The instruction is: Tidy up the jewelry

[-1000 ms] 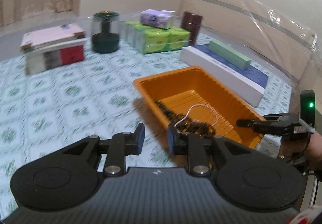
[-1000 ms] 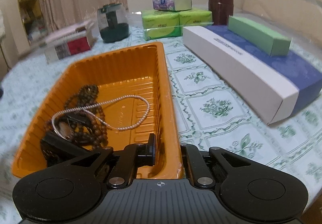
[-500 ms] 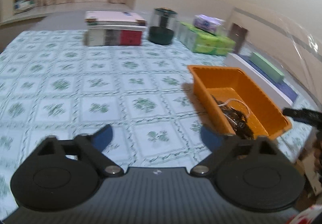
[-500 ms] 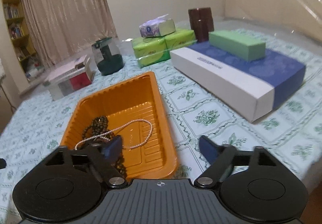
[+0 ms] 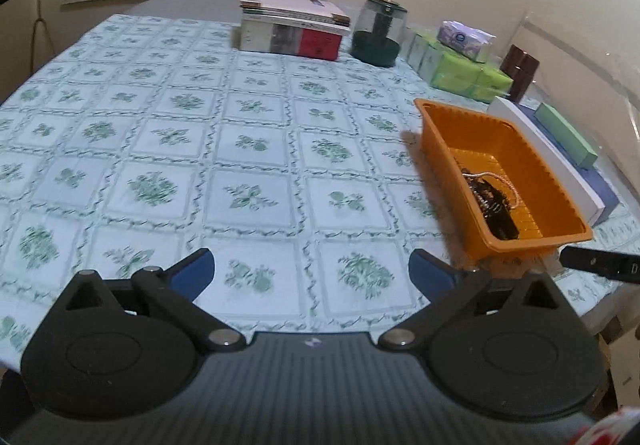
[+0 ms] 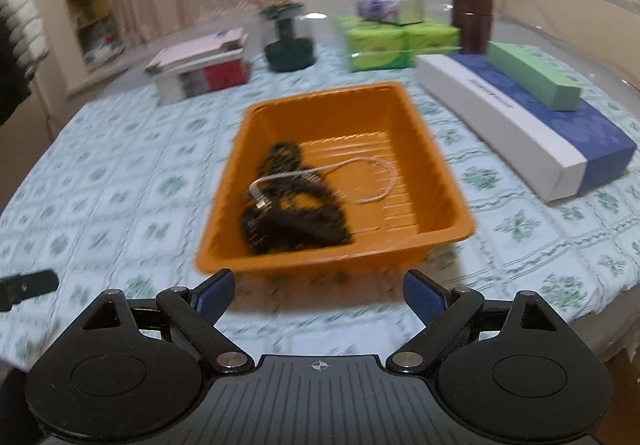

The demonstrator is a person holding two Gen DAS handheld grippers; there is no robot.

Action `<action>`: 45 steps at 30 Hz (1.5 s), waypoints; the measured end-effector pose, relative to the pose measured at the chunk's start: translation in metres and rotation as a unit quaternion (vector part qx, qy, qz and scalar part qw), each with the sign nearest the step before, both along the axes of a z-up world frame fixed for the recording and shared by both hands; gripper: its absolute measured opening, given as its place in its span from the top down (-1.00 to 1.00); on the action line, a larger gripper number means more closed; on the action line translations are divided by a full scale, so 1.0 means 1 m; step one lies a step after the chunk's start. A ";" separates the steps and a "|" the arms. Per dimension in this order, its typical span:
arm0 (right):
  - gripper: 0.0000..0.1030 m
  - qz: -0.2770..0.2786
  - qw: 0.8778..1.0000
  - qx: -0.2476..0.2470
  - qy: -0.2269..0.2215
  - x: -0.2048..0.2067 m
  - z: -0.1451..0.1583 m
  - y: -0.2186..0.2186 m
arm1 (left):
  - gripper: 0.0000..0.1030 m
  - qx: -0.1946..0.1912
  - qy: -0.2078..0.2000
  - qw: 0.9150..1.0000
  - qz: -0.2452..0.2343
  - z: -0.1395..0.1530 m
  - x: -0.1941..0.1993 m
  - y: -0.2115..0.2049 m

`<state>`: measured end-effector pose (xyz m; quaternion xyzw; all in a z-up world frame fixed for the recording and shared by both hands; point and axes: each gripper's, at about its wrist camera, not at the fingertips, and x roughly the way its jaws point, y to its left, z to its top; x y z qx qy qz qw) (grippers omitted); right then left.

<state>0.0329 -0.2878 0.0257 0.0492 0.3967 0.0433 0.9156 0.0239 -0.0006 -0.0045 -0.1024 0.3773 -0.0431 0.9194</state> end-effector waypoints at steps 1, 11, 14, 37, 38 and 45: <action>-0.75 0.006 1.000 -0.001 0.003 -0.002 -0.001 0.006 | -0.99 0.002 0.000 1.000 0.003 0.000 -0.003 0.000; -0.75 0.041 0.999 -0.003 0.023 -0.014 -0.009 0.044 | -0.99 0.027 0.024 0.999 -0.006 -0.007 -0.018 -0.005; -0.75 0.044 0.999 -0.016 0.022 -0.015 -0.010 0.051 | -0.99 0.032 0.022 0.999 0.005 -0.007 -0.017 -0.008; -0.75 0.057 0.998 -0.021 0.014 -0.008 -0.013 0.064 | -0.99 0.063 0.030 0.998 -0.007 -0.012 -0.012 -0.019; -0.75 0.058 0.998 -0.021 0.014 -0.008 -0.013 0.064 | -0.99 0.062 0.030 0.998 -0.007 -0.012 -0.012 -0.019; -0.75 0.061 0.998 -0.029 0.019 -0.008 -0.015 0.066 | -0.99 0.059 0.026 0.998 -0.013 -0.009 -0.012 -0.023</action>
